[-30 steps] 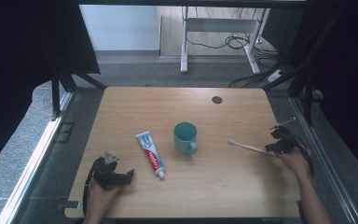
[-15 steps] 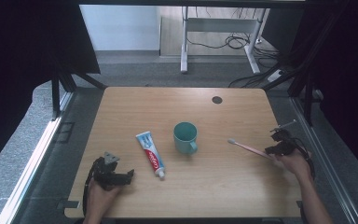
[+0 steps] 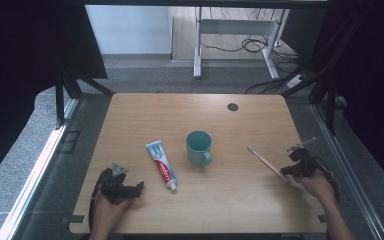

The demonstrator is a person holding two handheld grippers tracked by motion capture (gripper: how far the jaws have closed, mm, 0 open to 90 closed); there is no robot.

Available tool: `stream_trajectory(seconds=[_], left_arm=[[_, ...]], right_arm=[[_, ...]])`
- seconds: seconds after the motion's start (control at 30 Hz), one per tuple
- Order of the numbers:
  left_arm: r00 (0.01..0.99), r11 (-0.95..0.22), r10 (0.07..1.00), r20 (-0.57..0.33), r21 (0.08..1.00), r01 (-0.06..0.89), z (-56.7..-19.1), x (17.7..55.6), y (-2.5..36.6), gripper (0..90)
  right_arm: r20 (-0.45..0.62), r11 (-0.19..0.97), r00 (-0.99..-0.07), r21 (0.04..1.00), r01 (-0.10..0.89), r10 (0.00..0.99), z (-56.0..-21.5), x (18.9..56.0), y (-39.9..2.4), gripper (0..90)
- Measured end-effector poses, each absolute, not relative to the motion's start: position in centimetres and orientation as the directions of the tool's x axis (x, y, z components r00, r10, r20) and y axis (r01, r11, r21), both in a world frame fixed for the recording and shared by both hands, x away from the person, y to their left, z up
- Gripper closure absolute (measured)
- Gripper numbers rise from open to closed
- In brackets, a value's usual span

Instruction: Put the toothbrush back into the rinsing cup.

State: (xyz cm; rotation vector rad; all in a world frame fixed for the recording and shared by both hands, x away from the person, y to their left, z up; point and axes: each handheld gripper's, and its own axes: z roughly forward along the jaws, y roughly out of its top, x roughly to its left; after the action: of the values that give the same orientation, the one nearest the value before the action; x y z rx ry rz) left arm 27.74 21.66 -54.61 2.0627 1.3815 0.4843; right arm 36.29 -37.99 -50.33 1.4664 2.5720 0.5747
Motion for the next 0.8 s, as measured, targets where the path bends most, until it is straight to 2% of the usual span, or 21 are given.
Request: stream_trajectory(seconds=[0.17, 0.43, 0.73, 0.8], left_arm=[[0.391, -0.276, 0.920, -0.030, 0.659, 0.700, -54.6, 27.7, 21.7, 0.0], [0.391, -0.276, 0.920, -0.030, 0.659, 0.700, -54.6, 27.7, 21.7, 0.0], [0.391, -0.276, 0.920, -0.030, 0.659, 0.700, -54.6, 27.7, 21.7, 0.0], [0.391, -0.276, 0.920, -0.030, 0.659, 0.700, -54.6, 27.7, 21.7, 0.0]], right_arm=[[0.095, 0.481, -0.552, 0.382, 0.789, 0.829, -50.5, 35.2, -37.0, 89.5], [0.097, 0.474, -0.544, 0.381, 0.794, 0.834, -50.0, 34.9, -36.7, 89.0], [0.106, 0.482, -0.546, 0.350, 0.803, 0.831, -48.7, 36.4, -35.5, 70.3], [0.111, 0.476, -0.536, 0.337, 0.812, 0.837, -48.6, 36.9, -35.1, 68.4]])
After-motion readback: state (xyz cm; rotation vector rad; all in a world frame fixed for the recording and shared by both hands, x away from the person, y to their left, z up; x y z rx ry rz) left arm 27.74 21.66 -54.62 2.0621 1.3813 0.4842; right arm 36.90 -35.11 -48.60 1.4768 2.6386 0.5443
